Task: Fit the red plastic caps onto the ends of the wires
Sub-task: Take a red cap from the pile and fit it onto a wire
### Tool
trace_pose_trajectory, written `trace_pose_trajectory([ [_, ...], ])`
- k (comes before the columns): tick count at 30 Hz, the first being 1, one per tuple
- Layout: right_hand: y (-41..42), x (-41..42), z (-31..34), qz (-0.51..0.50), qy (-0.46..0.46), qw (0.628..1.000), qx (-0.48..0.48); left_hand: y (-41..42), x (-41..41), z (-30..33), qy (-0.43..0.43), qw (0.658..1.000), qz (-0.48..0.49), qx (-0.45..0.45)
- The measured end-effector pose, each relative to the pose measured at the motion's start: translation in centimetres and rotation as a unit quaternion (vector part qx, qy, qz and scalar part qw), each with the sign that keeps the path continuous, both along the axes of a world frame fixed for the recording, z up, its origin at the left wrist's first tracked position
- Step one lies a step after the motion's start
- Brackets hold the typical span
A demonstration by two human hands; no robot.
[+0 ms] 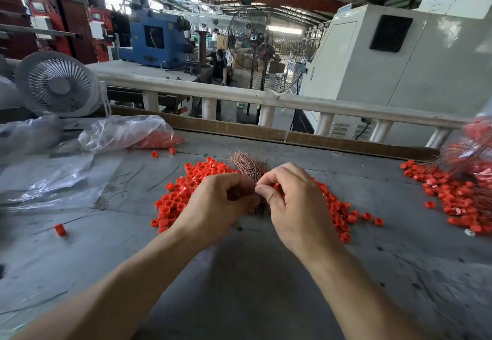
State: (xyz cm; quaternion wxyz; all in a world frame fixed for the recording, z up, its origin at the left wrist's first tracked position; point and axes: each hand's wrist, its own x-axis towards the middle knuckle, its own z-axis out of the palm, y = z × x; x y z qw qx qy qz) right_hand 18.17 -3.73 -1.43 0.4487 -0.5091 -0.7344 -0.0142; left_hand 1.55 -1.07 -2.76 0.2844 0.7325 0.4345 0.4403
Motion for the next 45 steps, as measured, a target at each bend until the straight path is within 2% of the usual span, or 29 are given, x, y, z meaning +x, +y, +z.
trace_pose_trajectory([
  [3, -0.2, -0.3, 0.2, 0.03, 0.021, 0.999, 0.008, -0.3, 0.0, 0.4, -0.032, 0.998, -0.049, 0.008],
  [6, -0.3, -0.4, 0.2, 0.055, 0.045, 0.997, 0.012, -0.4, 0.0, 0.6, -0.045, 0.997, -0.055, 0.017],
  [8, -0.2, -0.4, 0.2, 0.079, 0.092, 0.993, 0.004, -0.5, 0.0, 0.8, -0.074, 0.996, -0.058, 0.004],
  [12, -0.5, -0.4, -0.1, 0.119, 0.181, 0.972, -0.096, -0.6, 0.1, 1.1, -0.164, 0.984, -0.068, -0.035],
  [15, -0.6, -0.1, -0.3, 0.121, 0.154, 0.972, -0.127, -0.5, 0.3, 1.2, -0.217, 0.972, -0.064, -0.057],
  [20, -0.6, -0.2, -0.2, 0.114, 0.15, 0.977, -0.103, -0.6, 0.2, 1.5, -0.284, 0.951, -0.086, -0.082],
  [27, -0.7, -0.2, -0.3, 0.1, 0.169, 0.978, -0.067, -0.6, 0.0, 1.6, -0.276, 0.954, -0.079, -0.083],
  [32, -0.7, -0.3, -0.2, 0.099, 0.121, 0.987, -0.027, -0.8, -0.1, 1.8, -0.287, 0.953, -0.061, -0.079],
  [35, -0.7, -0.5, -0.2, 0.104, 0.124, 0.986, -0.039, -0.9, 0.1, 1.8, -0.308, 0.947, -0.051, -0.08],
  [39, -0.8, -0.6, 0.1, 0.146, 0.238, 0.95, -0.139, -0.8, 0.2, 1.8, -0.329, 0.939, -0.041, -0.092],
  [45, -0.7, -0.5, 0.5, 0.178, 0.403, 0.856, -0.272, -0.5, -0.3, 1.7, -0.339, 0.935, -0.004, -0.102],
])
